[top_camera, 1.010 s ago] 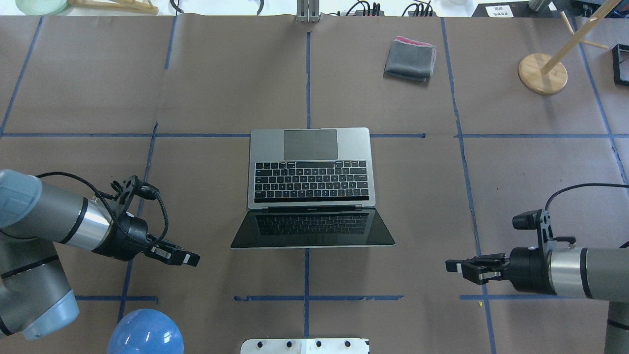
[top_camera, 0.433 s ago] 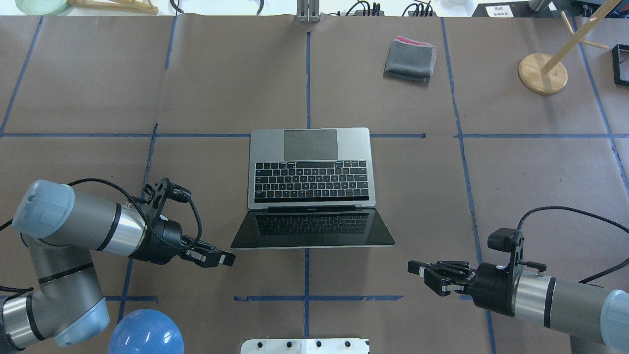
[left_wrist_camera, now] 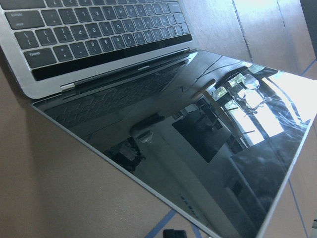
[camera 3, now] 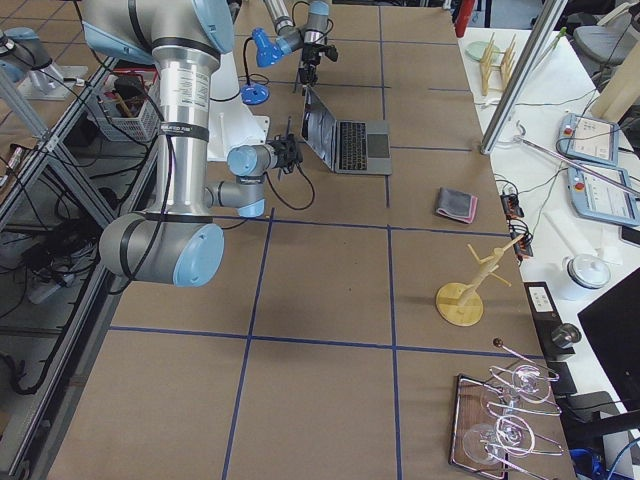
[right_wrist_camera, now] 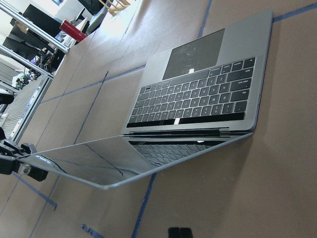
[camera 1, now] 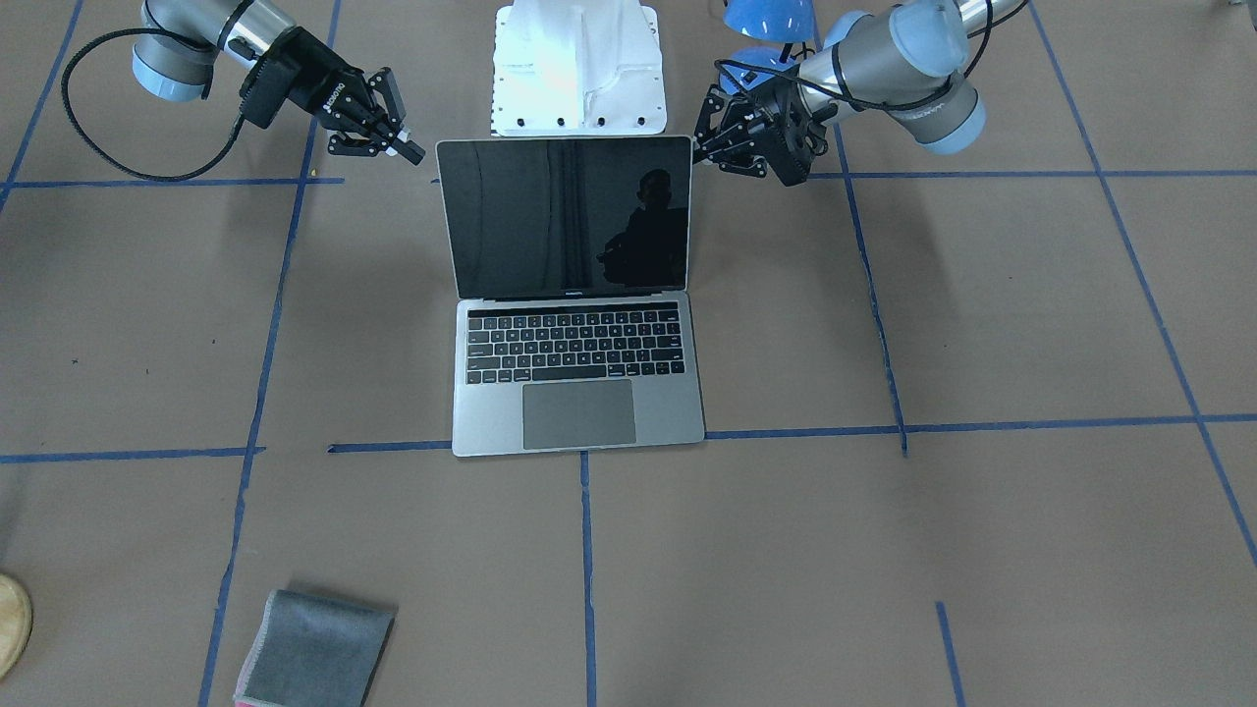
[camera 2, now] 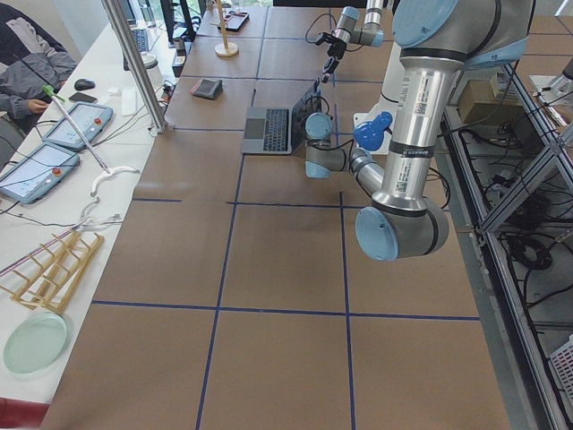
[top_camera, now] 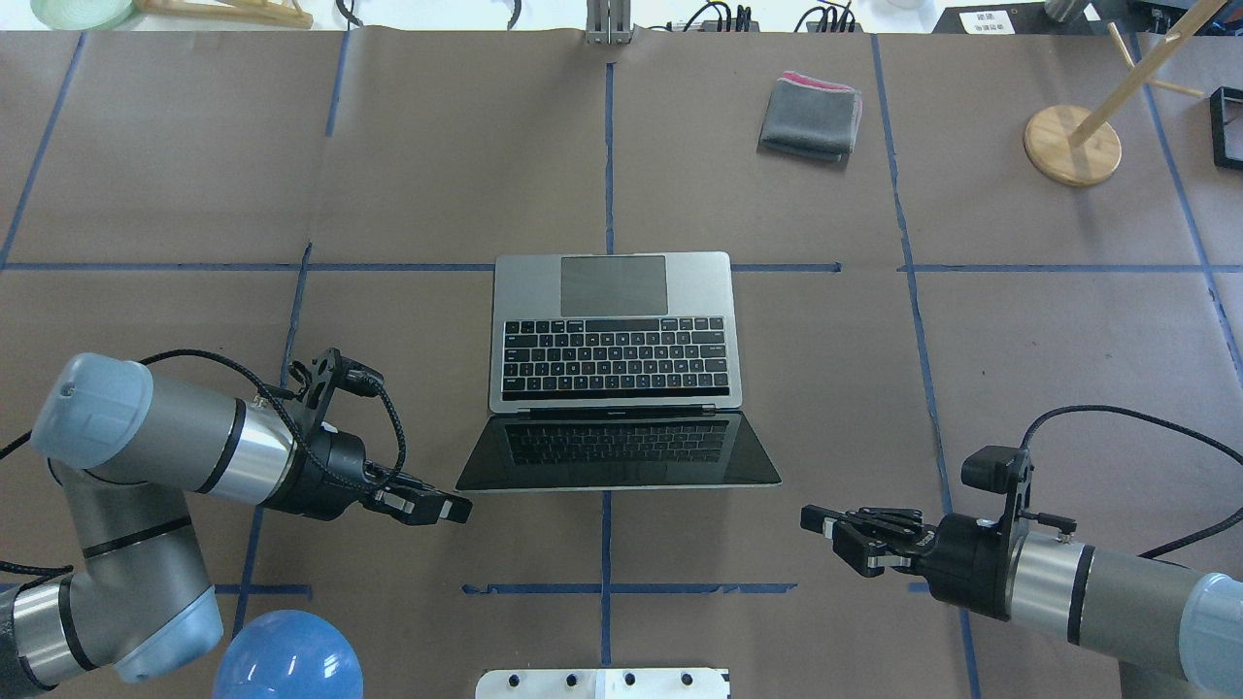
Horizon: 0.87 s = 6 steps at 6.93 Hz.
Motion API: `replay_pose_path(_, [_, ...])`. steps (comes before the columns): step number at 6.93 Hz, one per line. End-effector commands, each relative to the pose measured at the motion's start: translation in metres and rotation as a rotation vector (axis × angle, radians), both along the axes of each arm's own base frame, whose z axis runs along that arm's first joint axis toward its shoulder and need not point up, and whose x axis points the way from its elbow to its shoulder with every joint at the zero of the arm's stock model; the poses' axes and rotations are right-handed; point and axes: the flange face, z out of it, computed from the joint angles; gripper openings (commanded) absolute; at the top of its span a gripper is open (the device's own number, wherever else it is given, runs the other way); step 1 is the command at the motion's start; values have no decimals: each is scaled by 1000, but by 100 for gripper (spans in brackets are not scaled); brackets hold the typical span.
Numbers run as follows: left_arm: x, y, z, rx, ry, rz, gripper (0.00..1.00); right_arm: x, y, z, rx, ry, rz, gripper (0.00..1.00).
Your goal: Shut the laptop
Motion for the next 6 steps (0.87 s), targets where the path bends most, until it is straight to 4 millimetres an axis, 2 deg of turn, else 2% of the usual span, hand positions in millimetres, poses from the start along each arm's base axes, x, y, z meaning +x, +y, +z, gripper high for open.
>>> replay_pose_path(1, [-2, 0, -5, 4, 10, -2, 0, -8, -5, -13, 0, -24, 30, 0])
replay_pose_path(4, [-3, -3, -15, 13, 32, -29, 0, -2, -16, -14, 0, -25, 60, 0])
replay_pose_path(6, [-3, -4, -15, 13, 32, -31, 0, -8, -16, -19, 4, -32, 52, 0])
